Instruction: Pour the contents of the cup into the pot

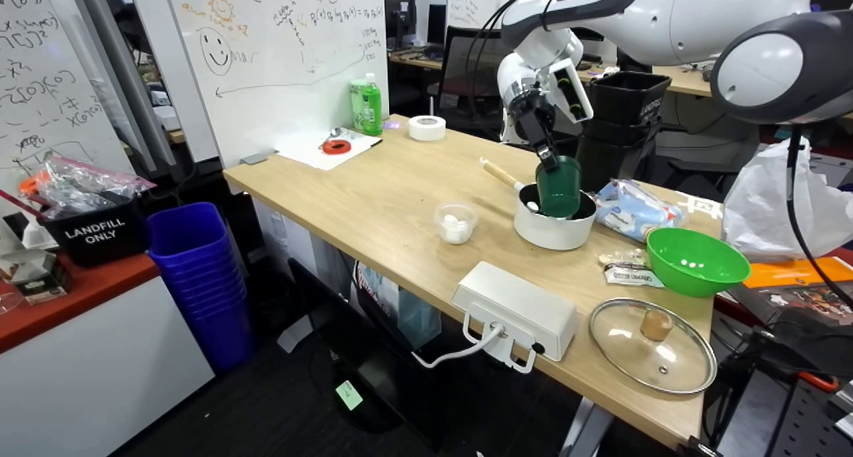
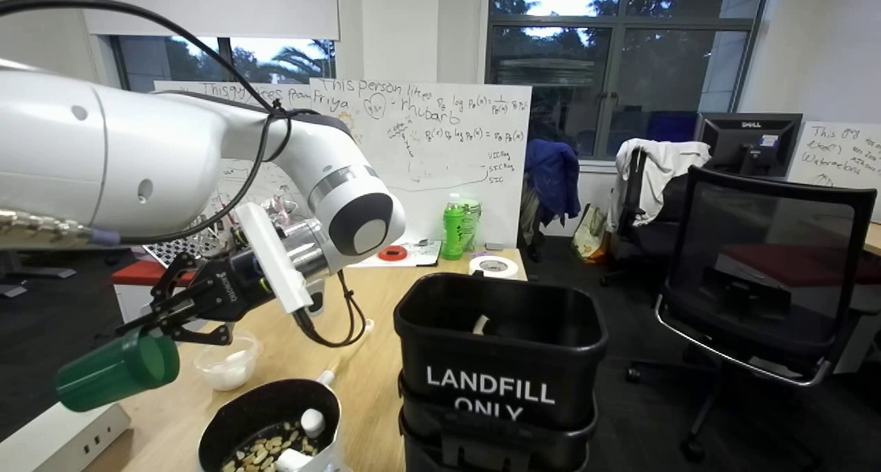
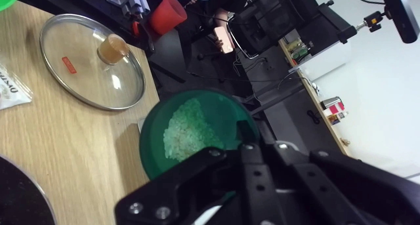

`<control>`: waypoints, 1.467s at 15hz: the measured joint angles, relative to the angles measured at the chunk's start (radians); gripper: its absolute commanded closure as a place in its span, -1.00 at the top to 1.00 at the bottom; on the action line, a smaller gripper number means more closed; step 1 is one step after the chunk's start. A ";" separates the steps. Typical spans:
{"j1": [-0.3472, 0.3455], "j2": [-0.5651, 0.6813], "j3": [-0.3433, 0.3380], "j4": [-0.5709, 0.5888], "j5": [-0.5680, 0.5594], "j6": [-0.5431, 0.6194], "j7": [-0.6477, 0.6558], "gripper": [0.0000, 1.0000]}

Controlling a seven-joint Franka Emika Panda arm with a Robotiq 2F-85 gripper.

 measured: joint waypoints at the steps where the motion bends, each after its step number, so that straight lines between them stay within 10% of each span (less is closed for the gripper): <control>1: -0.002 0.002 0.000 0.000 0.002 -0.008 0.000 -0.97; 22: 0.005 -0.061 -0.039 0.018 0.001 0.460 -0.023 -0.97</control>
